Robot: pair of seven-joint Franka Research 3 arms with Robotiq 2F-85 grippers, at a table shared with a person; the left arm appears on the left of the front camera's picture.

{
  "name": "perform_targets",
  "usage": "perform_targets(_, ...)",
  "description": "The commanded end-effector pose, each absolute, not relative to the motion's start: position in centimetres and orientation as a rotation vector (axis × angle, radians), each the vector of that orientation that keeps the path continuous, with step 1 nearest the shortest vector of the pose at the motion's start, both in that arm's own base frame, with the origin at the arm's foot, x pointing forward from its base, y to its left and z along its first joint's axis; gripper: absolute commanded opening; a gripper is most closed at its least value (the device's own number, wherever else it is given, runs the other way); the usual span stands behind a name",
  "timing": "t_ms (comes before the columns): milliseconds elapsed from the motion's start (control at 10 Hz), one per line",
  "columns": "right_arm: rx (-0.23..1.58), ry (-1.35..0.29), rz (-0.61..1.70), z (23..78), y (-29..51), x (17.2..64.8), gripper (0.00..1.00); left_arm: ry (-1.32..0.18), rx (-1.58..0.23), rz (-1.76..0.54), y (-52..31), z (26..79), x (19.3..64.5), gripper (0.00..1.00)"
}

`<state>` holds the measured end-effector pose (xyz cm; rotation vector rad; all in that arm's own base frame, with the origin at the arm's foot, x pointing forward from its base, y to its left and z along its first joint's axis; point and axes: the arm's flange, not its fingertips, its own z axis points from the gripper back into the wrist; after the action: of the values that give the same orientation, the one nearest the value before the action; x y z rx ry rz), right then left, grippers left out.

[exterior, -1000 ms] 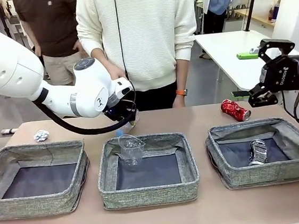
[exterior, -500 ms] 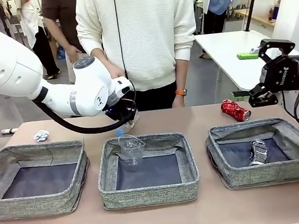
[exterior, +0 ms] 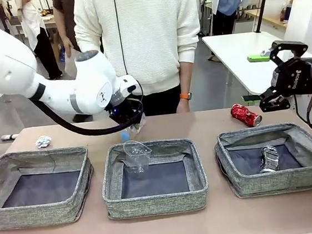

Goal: Sort the waste into the appropriate baskets.
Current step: Pick up the waste item pointed out by the person.

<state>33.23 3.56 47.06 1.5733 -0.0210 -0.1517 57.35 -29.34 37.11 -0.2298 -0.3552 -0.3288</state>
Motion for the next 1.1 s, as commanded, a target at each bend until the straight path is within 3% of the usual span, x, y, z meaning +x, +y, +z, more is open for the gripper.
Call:
perform_targets(0,1.592,-0.037,-0.137,47.1,3.6,33.3,1.0,-0.38,-0.296,-0.202,-28.5,44.0,52.8,0.0)
perform_targets(100,1.592,-0.037,-0.137,47.1,3.6,33.3,1.0,-0.417,-0.341,-0.096,-29.6,46.8,51.3,0.0)
perform_targets(300,1.592,-0.037,-0.137,47.1,3.6,33.3,1.0,-0.25,-0.548,-0.021,-32.2,51.5,47.3,0.0)
perform_targets(400,1.592,-0.037,-0.137,47.1,3.6,33.3,1.0,-0.246,-0.646,0.176,-32.7,54.3,45.0,0.0)
perform_targets(600,1.592,-0.037,-0.137,47.1,3.6,33.3,1.0,-0.364,-0.818,0.245,-30.9,56.5,43.1,0.0)
perform_targets(700,1.592,-0.037,-0.137,47.1,3.6,33.3,1.0,-0.231,-0.65,0.116,-34.3,56.0,44.6,0.0)
perform_targets(900,1.592,-0.037,-0.137,47.1,3.6,33.3,1.0,-0.231,-0.65,0.116,-34.3,56.0,44.6,0.0)
perform_targets(1000,1.592,-0.037,-0.137,47.1,3.6,33.3,1.0,-0.243,-0.722,0.176,-33.8,57.3,43.6,0.23)
